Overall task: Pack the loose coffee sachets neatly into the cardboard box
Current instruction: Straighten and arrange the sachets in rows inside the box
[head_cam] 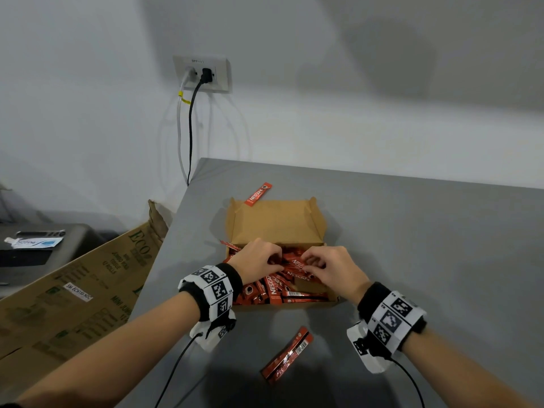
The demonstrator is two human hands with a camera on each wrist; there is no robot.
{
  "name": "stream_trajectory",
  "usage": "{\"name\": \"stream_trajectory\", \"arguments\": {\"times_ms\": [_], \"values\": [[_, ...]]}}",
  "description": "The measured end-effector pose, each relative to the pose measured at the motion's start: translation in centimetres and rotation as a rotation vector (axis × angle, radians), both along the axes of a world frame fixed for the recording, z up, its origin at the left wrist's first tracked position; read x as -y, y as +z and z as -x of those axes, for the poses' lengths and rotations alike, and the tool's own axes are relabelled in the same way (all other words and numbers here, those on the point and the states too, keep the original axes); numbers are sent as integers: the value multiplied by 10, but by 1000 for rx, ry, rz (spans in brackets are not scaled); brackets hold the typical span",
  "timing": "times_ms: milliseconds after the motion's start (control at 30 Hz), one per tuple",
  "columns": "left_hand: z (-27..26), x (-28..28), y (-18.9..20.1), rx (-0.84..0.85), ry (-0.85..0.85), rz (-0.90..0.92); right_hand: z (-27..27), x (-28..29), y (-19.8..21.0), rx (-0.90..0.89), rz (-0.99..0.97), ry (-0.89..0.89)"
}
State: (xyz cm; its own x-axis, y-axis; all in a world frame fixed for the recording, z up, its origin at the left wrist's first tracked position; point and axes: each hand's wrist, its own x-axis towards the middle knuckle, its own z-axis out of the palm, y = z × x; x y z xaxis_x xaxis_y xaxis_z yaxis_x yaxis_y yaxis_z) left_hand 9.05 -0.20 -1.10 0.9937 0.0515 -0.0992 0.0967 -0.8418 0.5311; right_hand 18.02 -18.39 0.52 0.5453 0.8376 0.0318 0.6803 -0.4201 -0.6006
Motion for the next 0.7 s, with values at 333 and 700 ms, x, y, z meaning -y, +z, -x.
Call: {"name": "stream_trajectory", "arguments": {"times_ms": [333,700], "values": [[0,-2,3,-19,-4,34,13,-12,-4,294,380,91],[0,2,4,-26,12,-14,16,-19,-8,256,394,-3]]}}
